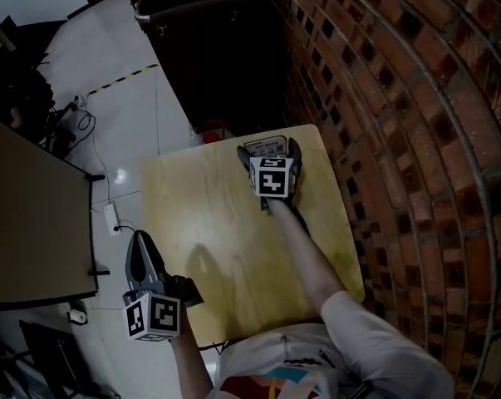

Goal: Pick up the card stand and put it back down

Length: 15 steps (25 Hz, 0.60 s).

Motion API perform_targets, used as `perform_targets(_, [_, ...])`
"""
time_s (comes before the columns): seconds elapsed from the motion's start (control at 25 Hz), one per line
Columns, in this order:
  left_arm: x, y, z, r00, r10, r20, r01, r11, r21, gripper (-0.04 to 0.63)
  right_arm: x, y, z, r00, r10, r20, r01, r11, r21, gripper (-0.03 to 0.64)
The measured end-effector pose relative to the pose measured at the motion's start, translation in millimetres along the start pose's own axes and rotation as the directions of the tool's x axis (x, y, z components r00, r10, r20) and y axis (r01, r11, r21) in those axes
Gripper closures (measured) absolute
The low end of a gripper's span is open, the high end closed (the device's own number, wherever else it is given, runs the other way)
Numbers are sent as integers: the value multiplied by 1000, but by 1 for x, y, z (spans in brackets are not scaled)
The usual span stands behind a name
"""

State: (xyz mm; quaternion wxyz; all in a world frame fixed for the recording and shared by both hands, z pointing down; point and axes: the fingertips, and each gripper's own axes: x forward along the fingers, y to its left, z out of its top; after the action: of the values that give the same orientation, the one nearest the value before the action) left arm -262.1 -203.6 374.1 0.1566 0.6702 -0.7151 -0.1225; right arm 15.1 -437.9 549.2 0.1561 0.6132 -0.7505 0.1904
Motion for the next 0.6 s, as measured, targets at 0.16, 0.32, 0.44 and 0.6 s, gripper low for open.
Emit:
perform_targets(0.16, [12,11,-15,1000,12,-23,-12,1000,-6,591,17,-3,-14,1000,1,-25,-1,1000,7,40])
perform_targets(0.32, [20,7,-24,999,3,-45,-4,1000,-10,591,22,-4,-15,1000,-9,-12,9,1000,-2,40])
perform_targets(0.44, [22,5,-28,998,5,-56,-6,1000,-15,591,22,-3,-16,1000,-9,3,9,1000,-13,41])
perform_targets(0.6, [22,6,-29,999,4,-45,-5,1000,-18,591,23,-3,-15,1000,13,14,-13,1000,-23,41])
